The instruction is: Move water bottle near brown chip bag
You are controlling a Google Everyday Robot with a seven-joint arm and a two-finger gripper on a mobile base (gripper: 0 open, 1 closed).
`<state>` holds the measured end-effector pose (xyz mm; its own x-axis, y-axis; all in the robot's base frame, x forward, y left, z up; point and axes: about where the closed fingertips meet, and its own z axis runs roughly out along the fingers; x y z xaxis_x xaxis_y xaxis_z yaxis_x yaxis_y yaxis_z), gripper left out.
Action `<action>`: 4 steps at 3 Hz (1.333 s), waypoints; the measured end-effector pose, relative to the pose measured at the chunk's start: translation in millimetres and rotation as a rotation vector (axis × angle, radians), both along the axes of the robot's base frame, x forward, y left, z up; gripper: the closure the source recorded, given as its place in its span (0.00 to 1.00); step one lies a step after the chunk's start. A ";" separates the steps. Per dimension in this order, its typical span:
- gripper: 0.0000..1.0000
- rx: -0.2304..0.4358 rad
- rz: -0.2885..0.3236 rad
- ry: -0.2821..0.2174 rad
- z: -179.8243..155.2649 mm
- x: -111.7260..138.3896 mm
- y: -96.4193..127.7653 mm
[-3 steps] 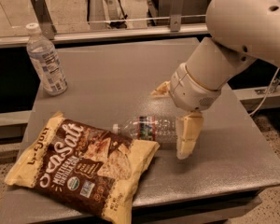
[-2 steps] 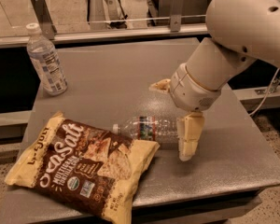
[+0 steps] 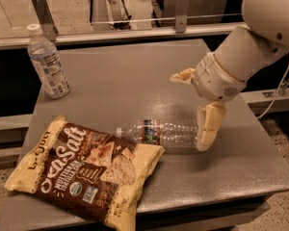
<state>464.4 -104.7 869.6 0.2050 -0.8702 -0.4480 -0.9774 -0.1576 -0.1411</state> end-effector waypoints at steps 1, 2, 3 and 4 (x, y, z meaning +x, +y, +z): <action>0.00 0.080 -0.089 -0.020 24.3 29.3 -42.3; 0.00 0.151 -0.159 -0.065 54.7 55.1 -79.6; 0.00 0.160 -0.165 -0.099 68.2 61.5 -81.3; 0.00 0.159 -0.163 -0.095 66.2 61.1 -80.3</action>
Offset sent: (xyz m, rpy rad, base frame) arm 0.0851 -0.1297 0.0949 0.2356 -0.1211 -0.2464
